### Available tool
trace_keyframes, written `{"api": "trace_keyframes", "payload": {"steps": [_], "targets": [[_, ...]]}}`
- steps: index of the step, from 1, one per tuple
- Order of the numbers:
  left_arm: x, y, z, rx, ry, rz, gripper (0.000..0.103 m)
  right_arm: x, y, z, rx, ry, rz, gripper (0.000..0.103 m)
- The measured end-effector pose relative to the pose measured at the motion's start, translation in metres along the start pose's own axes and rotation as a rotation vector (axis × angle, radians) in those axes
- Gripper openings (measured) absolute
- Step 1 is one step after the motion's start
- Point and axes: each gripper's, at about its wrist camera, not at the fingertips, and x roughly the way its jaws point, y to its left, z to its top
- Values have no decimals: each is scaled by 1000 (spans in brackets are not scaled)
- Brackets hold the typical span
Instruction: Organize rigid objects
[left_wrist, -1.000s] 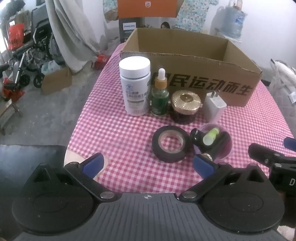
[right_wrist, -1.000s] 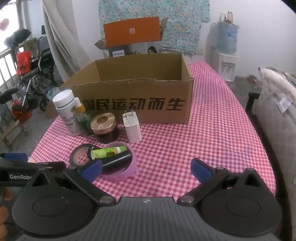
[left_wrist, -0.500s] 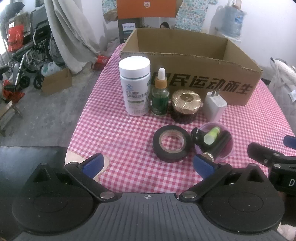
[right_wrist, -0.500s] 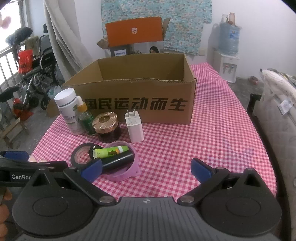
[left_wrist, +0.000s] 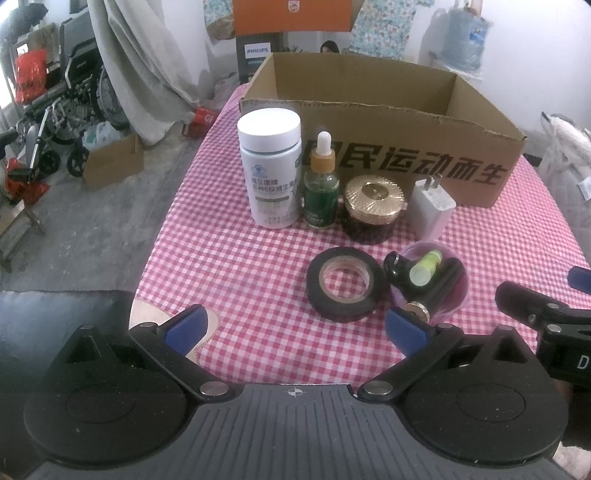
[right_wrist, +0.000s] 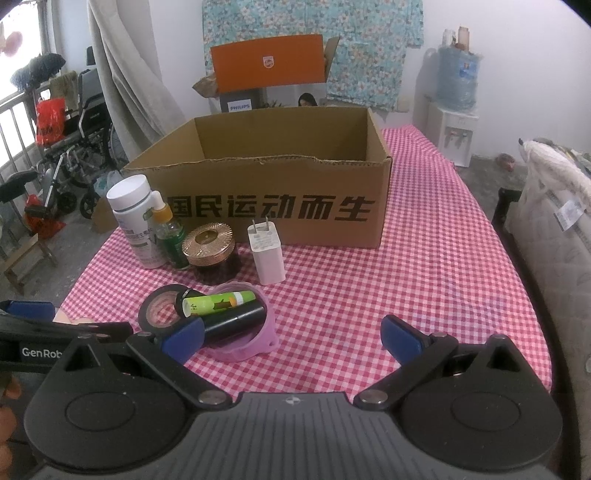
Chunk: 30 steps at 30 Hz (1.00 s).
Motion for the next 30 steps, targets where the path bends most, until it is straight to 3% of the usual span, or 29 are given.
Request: {"api": "trace_keyframes", "payload": {"steps": [30], "targets": [[-1,1,0,7,9,17,103,1,2,-1,-8,-3,12,103]]}}
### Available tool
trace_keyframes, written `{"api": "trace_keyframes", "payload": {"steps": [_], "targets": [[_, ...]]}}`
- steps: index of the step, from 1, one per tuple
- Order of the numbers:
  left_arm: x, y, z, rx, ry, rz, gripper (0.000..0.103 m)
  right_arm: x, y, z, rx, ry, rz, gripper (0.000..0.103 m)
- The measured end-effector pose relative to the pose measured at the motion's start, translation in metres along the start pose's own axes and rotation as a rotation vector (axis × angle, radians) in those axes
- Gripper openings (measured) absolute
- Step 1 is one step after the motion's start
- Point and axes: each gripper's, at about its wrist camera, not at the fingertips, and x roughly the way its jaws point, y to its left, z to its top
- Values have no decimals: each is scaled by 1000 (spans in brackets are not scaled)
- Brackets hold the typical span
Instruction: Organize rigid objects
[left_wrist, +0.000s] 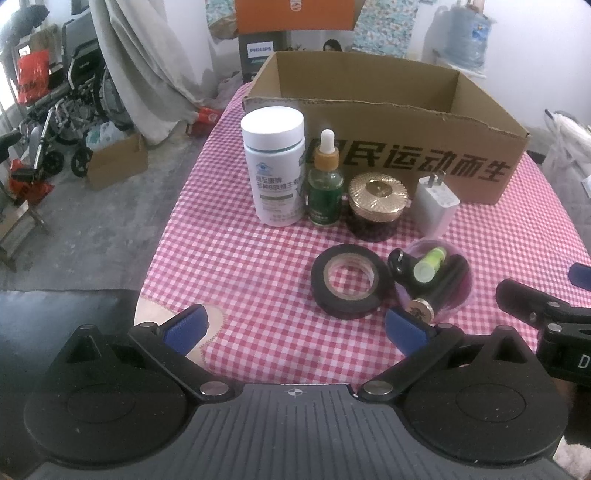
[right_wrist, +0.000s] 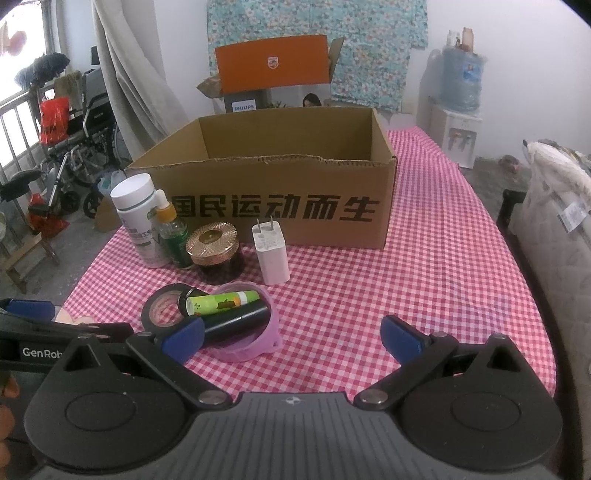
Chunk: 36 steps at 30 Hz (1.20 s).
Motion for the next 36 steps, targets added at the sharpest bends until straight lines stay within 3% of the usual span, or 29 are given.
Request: {"api": "trace_keyframes", "payload": {"steps": [10,16,20,24,28,31,34,36], "targets": [[-1,1,-2,-6,-7,-10,103,0,-1,-1,2,2,8,103],[-5,0,-7,5,-59,-36,103,-7,-11,0,10,-50,32,103],[-15,-4,-10,39,-134,-108,103,-11,-29,6,77,-64,126,102],[-20,-7,-13,63,-196,-261,103,-10,-47,12,171,-63,224,98],[-16,-25,-9,145,-226,-258,101,-2,-60,16,265,-21,302,91],[-11,-37,-8,191,-206,-275,96,11,-69,19,352,26,370,88],[-2,-40,-7,196,-164,-310,88,24,-75,20,433,73,445,85],[5,-41,-7,197,-139,-313,73,32,-77,19,460,100,474,83]]}}
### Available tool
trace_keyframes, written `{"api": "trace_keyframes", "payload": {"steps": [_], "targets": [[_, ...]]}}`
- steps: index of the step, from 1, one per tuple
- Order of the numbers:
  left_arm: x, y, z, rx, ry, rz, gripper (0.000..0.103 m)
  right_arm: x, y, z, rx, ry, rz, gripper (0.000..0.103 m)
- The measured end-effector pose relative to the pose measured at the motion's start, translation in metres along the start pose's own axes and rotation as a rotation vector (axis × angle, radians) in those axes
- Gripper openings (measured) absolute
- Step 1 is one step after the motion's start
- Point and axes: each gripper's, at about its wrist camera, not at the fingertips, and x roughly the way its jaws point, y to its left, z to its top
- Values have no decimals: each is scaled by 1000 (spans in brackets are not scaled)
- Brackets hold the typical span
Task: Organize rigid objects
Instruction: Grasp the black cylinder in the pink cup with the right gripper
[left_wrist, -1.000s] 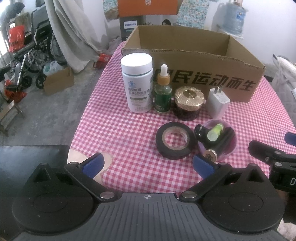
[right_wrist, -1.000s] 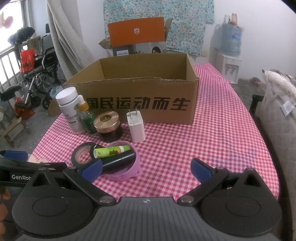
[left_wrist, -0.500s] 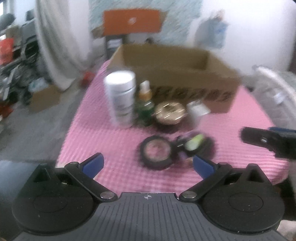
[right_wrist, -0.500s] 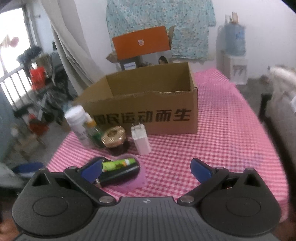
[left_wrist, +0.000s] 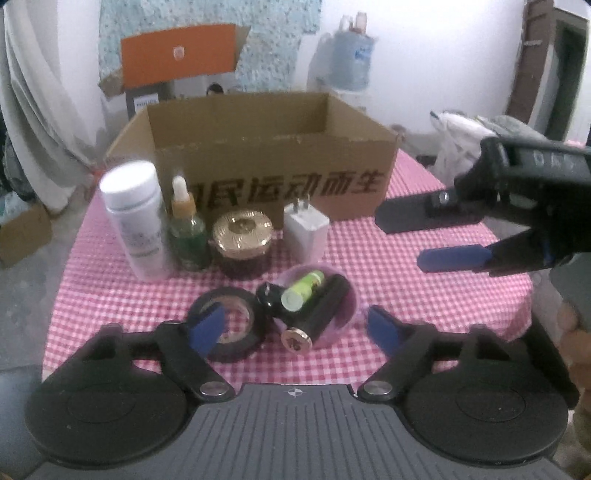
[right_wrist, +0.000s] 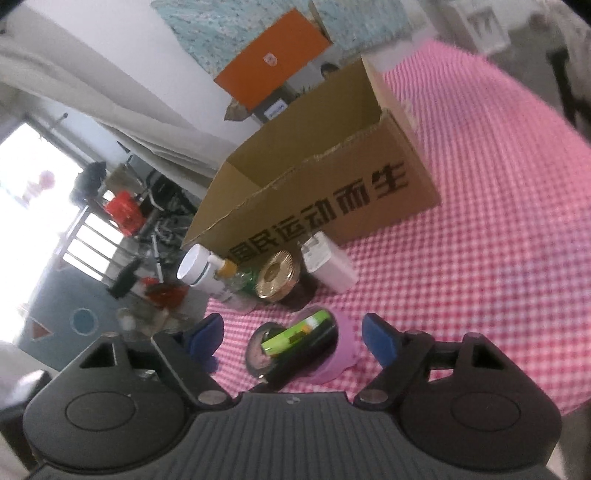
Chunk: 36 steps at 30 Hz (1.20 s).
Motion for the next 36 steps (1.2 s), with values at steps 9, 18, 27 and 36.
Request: {"api": "trace_keyframes", "payload": {"steps": [9,18,27,36], "targets": [[23,10,4,-49,98,-22,46,33,-10,6,116,108,119,61],[33,-3,1,-34,184,-111,24,47,-29,4,166,185,89,49],[44,-12,8,-19,204,-145,24,59,-31,3,131,229,39,40],[54,-4,16,-87,230,-185,25,74,-26,1,100,307,11,35]]}}
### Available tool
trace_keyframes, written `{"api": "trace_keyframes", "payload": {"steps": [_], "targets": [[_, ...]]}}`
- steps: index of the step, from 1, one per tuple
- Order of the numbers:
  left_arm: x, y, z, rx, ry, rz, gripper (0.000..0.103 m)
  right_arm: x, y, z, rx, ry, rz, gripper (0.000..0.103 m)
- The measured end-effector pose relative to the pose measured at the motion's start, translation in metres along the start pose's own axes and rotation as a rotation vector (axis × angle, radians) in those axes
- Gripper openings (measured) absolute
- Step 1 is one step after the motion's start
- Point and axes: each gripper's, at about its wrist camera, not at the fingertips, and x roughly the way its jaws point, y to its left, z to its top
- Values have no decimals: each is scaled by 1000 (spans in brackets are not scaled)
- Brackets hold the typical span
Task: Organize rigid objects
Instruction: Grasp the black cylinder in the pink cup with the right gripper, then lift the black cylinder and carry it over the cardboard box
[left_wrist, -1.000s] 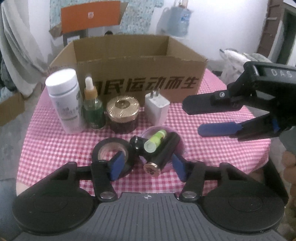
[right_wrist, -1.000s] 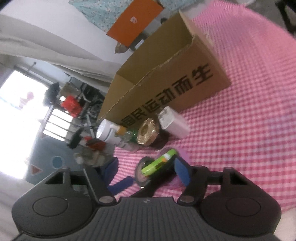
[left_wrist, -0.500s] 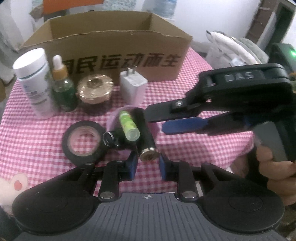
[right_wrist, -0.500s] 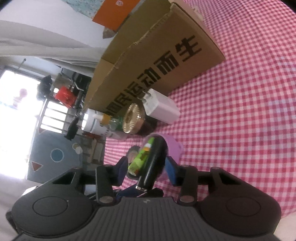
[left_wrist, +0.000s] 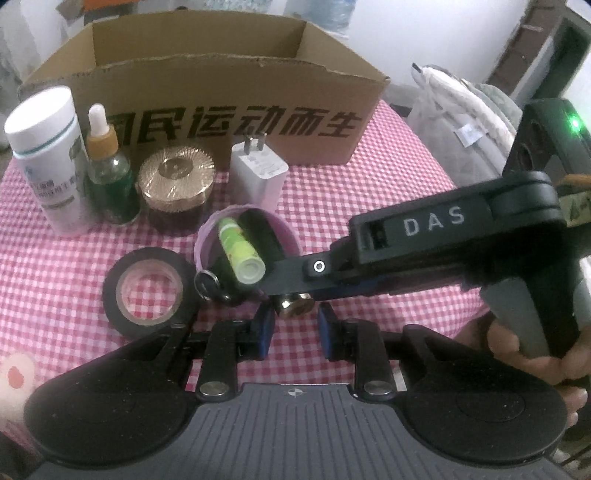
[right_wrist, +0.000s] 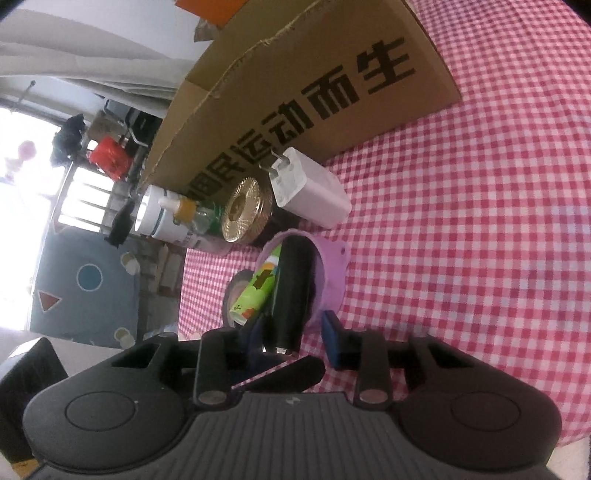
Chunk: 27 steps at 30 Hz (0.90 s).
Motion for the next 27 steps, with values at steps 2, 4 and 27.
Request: {"api": "trace_keyframes", "payload": {"steps": [2,4,27], "targets": [[0,1,-1,-8,1,-3,26,0,-2,0,14,9,15,30],[-5,2,-3,-4,-4,-18,26,-2,-4,-2,23,15,32,25],[-80,-24,-32,100,-150,14,24,-52,17,-43,-43,-77,143,25]]}}
